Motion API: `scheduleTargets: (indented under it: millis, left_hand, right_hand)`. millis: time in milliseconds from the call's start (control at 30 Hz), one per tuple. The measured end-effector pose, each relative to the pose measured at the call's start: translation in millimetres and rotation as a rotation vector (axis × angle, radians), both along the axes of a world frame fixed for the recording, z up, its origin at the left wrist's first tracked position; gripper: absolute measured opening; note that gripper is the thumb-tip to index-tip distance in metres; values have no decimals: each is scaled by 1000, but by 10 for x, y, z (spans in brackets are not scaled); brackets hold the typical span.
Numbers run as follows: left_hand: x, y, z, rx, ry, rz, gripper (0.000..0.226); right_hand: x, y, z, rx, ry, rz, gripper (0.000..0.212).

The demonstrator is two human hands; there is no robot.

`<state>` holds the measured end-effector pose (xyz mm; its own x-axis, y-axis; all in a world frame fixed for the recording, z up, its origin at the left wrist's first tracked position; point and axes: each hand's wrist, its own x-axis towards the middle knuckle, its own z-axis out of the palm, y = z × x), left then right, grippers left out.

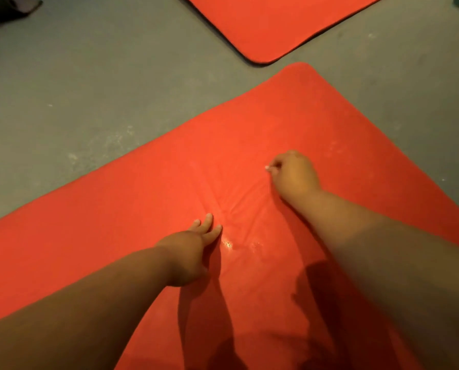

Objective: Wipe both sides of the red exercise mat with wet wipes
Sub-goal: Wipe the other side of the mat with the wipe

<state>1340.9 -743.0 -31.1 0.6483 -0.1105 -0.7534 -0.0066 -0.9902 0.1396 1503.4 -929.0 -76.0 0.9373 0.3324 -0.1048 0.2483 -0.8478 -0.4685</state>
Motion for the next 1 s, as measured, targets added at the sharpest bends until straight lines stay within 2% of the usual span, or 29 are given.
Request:
scheduleTargets:
  millis: [33,100,300,333,367,500,567,667,767,833,900,1000]
  left_hand:
    - [-9,-9,-7,7,-4,-2,100]
    - [-20,-52,-13,25,-6,-3,100]
    - [-35,-77,-3,40,-26,-1,103]
    - [-39,-79,-6,45,-28,-5,103]
    - [-50,-92,-10,53,-30,-10,103]
    - [-62,-133,-50,68,-33,23,104]
    - [-61,-150,-57,67,-31,41,104]
    - [-49,-166,-50,74,-20,46,104]
    - [-24,-140,-32,68,-21,41,101]
    - [-33,-136,-17,69,-13,55,99]
    - [-11,-183,6,94,-26,49,99]
    - [13,-347,33,161,-147,110,103]
  right_hand:
    - [170,-129,-10,-38,-5,-117,20]
    - [170,-160,45,-139,-14,-85,21]
    - [-1428,67,139,-23,132,591,18]
    - [-1465,11,140,3,153,590,18]
    - [-1350,-56,113,11,147,499,18]
    - [-220,-597,96,-86,54,-86,20]
    - [25,-806,118,-141,13,-222,20]
    - [-519,-589,75,-56,7,-12,15]
    - [-1458,-255,91,86,135,338,18]
    - [-1802,-189,137,131,191,503,21]
    - [-1609,-285,92,126,187,417,21]
    - [-876,-624,8,93,23,19,13]
